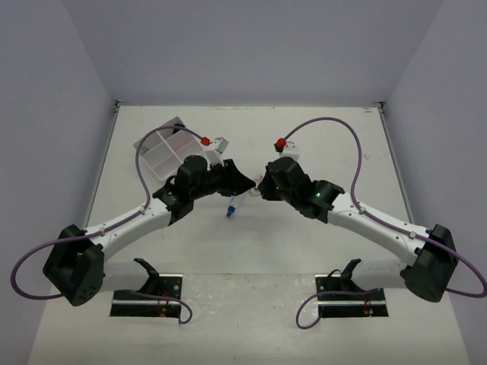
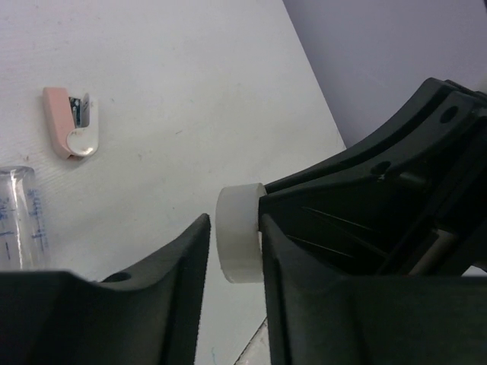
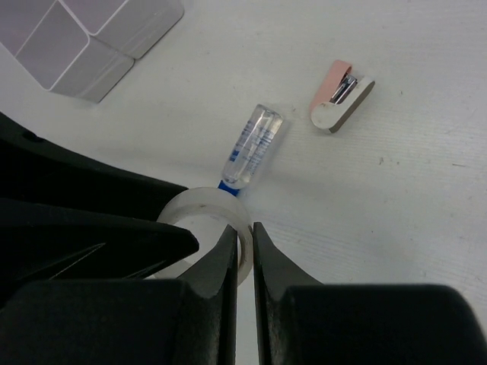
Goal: Sort the stationery into containers
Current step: Place the stationery in the storage box.
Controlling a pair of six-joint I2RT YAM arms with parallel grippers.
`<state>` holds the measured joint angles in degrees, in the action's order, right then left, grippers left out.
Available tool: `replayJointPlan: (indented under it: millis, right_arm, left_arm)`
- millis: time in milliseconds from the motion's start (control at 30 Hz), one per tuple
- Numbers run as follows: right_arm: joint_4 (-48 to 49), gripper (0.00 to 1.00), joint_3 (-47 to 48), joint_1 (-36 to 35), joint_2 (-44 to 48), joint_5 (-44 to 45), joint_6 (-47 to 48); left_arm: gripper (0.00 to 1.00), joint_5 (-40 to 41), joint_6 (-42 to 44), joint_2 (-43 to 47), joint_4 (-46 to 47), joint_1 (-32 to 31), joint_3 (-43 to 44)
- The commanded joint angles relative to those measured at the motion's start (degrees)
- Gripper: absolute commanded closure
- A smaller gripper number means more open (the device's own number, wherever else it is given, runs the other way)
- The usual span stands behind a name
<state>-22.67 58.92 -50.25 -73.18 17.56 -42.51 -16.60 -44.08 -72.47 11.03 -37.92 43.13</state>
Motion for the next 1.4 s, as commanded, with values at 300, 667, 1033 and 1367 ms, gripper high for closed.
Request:
replayJointPlan:
  millis: [300,667,1033,1367]
  right_arm:
    - [2.7,0.01,1.1,2.1,1.7,2.5,-1.5]
    - [5.0,0.01,-11.3,16.0,12.6,1.4,3.5]
    - [9.4,0.01,-15.5,17.3,13.4,-5.1,5.9]
    - [9.4,0.01,-15.8,17.8,16.0,-6.1,6.7]
  left_arm:
    - [1.00,19.7,4.2,-0.6,-15.4,0.1,12.0]
    - [1.00,46.4,42.6,-10.9,-29.4,15.4,28.1]
    - [1.00,41.2,80.5,-5.5,7.7,20.7,9.3]
    - [1.00,28.7,81.9,-5.4,6.1,26.5,4.5]
